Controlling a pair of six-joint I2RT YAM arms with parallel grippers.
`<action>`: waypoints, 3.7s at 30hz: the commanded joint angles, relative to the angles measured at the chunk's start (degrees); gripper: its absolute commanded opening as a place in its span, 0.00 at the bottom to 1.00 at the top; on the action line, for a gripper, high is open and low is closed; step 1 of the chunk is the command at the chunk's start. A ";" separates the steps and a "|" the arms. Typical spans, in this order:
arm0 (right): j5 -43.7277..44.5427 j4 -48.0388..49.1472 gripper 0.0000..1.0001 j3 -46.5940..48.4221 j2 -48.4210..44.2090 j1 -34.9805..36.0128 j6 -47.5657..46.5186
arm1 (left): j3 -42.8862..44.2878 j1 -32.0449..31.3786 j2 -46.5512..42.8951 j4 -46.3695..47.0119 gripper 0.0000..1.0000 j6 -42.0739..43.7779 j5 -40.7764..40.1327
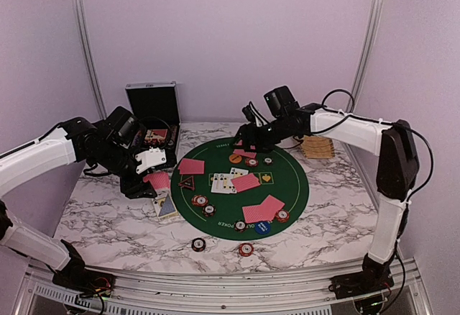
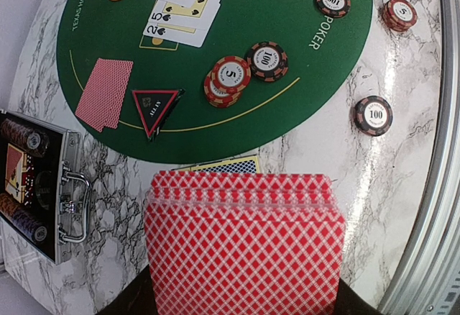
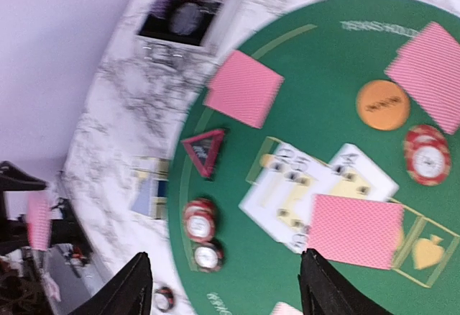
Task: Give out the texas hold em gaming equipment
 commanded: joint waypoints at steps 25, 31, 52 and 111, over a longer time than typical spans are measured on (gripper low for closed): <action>-21.26 46.66 0.75 0.11 13.39 19.16 37.05 | 1.02 0.04 -1.00 0.39 0.00 -0.46 1.61; -21.11 45.33 0.75 3.26 15.80 20.06 37.06 | 1.02 0.02 -1.00 0.39 0.00 -0.34 1.58; -24.21 46.58 0.70 6.61 20.40 22.27 39.41 | 1.26 -0.02 -0.93 0.39 0.00 -0.27 1.44; -25.90 56.47 0.21 -8.09 8.60 17.75 46.54 | 0.72 0.05 -1.23 0.39 0.00 0.04 0.56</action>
